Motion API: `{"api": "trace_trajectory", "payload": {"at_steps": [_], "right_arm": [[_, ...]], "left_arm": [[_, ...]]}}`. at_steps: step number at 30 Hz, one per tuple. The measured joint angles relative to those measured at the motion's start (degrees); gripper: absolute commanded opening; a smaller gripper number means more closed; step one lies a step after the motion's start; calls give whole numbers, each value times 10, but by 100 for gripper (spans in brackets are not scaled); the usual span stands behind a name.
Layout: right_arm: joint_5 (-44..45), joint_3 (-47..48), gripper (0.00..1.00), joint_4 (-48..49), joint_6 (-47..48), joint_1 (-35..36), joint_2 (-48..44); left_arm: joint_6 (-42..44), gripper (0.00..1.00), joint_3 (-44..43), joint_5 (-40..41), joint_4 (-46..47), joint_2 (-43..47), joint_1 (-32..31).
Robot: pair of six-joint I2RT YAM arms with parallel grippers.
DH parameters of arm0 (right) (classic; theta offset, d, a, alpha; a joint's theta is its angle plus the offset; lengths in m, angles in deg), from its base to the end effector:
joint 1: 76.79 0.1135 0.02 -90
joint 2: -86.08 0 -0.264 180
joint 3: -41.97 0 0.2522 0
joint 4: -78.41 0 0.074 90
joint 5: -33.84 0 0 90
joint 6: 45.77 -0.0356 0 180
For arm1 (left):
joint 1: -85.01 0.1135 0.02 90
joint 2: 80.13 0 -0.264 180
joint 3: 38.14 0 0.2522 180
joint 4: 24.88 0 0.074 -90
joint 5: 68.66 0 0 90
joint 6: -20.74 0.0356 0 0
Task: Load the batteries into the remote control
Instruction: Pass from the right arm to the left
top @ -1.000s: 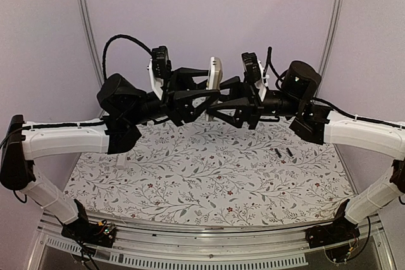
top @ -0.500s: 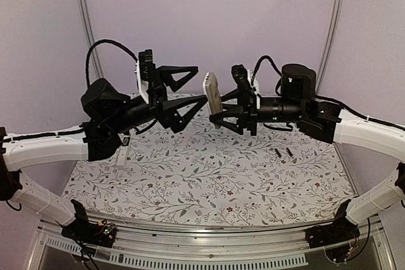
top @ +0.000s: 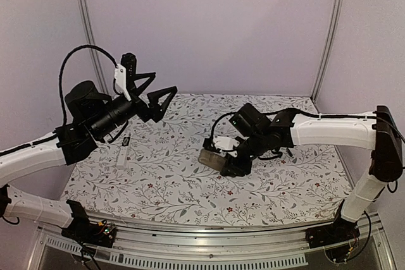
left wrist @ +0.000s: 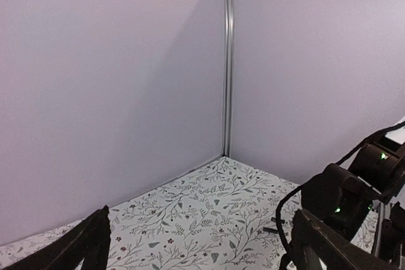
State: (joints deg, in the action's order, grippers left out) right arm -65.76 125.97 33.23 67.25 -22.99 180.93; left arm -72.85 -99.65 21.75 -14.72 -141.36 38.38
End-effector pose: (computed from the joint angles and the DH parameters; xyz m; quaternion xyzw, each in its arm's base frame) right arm 0.2025 0.2867 0.2386 -0.6113 0.7316 0.1544 0.2594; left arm 0.1739 -0.1837 0.3660 0.2322 0.5962 -0.3240 0.6968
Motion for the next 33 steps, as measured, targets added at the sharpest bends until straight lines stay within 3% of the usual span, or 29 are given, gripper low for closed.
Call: {"api": "trace_trajectory", "payload": {"at_steps": [3, 7, 16, 26, 33], "right_arm": [[8, 3, 0, -23, 0, 12, 28], [1, -15, 0, 9, -9, 14, -3], [-34, -27, 0, 86, -18, 13, -123], [-49, -27, 0, 118, 5, 18, -136], [-70, -27, 0, 146, 32, 20, -150]], "left_arm": [[-1, 100, 25, 6, -16, 2, 9], [6, 95, 60, -13, -21, 9, 12], [54, 93, 84, -159, -7, 11, 13], [85, 96, 53, -289, 6, -75, -10], [98, 79, 0, -340, 24, -133, -39]]}}
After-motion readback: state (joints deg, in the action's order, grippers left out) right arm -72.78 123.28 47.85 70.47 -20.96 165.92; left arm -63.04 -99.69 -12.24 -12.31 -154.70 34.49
